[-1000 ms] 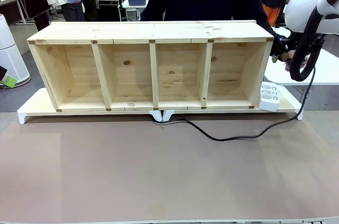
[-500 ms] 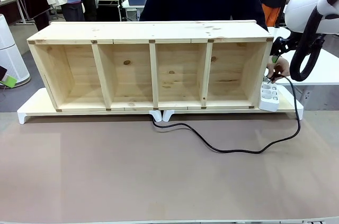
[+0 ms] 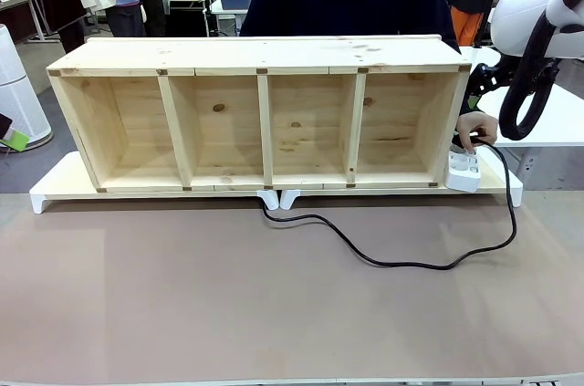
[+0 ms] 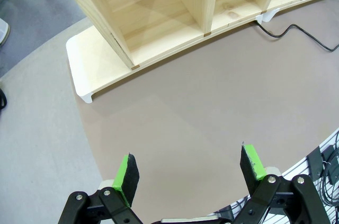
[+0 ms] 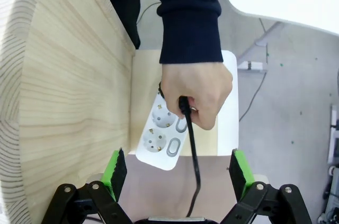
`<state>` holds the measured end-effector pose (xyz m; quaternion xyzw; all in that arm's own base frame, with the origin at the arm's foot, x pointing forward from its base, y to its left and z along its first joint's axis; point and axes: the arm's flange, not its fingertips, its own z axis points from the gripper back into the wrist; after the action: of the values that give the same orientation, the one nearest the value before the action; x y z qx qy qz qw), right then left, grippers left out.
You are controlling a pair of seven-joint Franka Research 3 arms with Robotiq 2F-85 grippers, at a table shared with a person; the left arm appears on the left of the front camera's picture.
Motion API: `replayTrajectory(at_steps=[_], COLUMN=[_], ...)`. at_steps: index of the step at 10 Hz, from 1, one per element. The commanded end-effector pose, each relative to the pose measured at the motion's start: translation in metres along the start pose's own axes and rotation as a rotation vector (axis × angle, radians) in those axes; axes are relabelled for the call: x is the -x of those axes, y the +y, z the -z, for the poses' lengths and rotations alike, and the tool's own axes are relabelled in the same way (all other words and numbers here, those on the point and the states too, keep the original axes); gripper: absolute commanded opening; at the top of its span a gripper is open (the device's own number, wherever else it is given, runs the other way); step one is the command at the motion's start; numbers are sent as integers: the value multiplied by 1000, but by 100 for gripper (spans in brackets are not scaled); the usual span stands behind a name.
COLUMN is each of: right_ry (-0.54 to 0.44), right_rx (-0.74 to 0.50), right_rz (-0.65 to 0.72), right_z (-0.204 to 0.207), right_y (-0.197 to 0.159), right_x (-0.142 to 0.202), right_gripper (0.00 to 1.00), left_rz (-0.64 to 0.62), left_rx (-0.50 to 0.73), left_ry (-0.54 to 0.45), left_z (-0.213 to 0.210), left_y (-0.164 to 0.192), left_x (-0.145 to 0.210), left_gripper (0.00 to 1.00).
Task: Perform cable management.
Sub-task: Release the Power Cable when the human grasps it.
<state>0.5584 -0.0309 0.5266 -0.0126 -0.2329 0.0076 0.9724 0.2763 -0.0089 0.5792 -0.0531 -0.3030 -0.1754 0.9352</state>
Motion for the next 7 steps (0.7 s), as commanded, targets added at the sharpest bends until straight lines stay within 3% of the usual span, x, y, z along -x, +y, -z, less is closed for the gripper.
replayTrajectory(at_steps=[1, 7], right_ry=[5, 5], right_rx=[0, 0], right_rz=[2, 2], right_z=[0, 0], right_y=[-1, -1], right_x=[1, 1], right_gripper=[100, 100], left_rz=[-10, -10], left_rx=[5, 5], left_ry=[6, 6], left_z=[-1, -1], left_y=[0, 0], left_x=[2, 2], left_gripper=[100, 100])
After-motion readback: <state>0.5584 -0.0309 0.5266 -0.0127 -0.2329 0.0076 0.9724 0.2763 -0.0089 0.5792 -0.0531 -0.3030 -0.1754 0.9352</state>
